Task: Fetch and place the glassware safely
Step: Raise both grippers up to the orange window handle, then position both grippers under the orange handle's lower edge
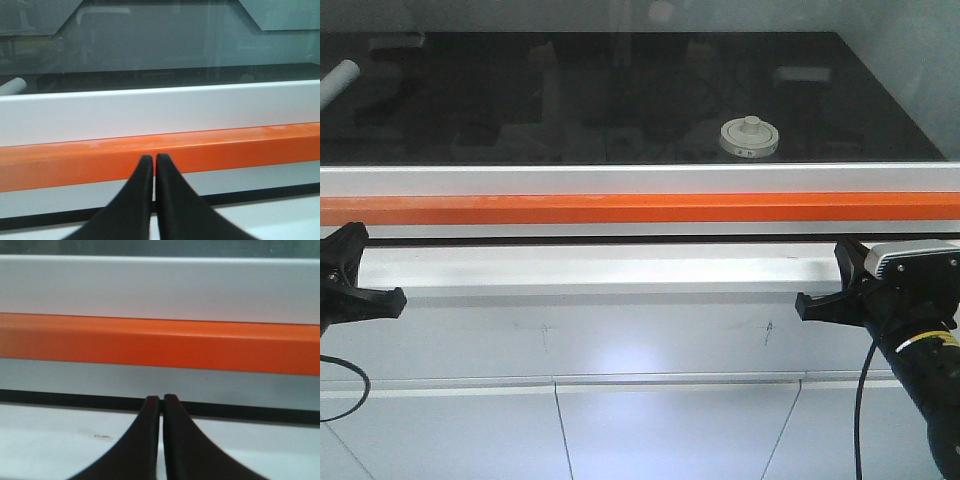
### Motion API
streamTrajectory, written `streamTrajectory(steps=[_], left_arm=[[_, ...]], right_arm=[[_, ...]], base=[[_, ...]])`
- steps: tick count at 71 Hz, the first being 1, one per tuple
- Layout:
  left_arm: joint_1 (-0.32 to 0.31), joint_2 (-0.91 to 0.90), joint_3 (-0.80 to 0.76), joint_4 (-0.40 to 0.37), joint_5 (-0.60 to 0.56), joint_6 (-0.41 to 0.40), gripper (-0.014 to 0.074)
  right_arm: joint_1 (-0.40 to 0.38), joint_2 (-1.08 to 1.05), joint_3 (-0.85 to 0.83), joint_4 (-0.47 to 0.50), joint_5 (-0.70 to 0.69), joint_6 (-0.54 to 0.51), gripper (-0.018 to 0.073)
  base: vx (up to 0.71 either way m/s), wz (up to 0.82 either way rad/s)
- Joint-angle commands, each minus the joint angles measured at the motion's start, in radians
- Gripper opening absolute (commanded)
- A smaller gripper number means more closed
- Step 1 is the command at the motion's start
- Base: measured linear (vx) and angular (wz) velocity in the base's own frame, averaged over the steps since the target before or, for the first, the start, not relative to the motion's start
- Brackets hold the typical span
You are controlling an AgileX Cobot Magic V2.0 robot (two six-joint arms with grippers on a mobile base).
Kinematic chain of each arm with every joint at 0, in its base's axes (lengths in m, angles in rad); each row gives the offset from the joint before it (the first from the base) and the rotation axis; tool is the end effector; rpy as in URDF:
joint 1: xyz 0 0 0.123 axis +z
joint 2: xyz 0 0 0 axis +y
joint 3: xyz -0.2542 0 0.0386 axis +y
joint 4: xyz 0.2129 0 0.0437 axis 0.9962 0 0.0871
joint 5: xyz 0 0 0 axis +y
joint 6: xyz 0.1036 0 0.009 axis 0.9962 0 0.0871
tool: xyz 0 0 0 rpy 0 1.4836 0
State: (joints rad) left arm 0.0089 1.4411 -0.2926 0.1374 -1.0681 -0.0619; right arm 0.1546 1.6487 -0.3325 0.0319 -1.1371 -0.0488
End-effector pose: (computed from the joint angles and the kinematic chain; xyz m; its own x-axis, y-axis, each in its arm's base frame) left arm 0.2359 -0.0104 0.2040 0.0033 0.0046 -1.0000 0.1112 0.9938 0.0050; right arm 0.2551 0.0367 0.1688 -0.0864 -0.0493 -0.9950 -0.1286 0.9910 -0.0379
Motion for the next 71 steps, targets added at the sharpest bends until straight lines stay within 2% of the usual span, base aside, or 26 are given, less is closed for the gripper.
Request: streamTrajectory(steps=[1,33,71], left_arm=[[-0.005,-0.020,-0.019,-0.008,-0.087,-0.008,-0.0001],[-0.005,-0.020,-0.019,-0.007,-0.087,-0.009,-0.0001],[-0.005,-0.020,-0.019,-0.007,-0.086,-0.009,-0.0001]], right_arm=[[0.000,-0.024,-0.033,-0.009,-0.154,-0.027,-0.0001],[0.000,0.093,-0.099,-0.009,-0.180,-0.013,-0.0001],[0.000,0.136,-0.191,0.017,-0.192,-0.013,-0.0001]], base=[[0.00,0.00],[0.00,0.00],[0.00,0.00]])
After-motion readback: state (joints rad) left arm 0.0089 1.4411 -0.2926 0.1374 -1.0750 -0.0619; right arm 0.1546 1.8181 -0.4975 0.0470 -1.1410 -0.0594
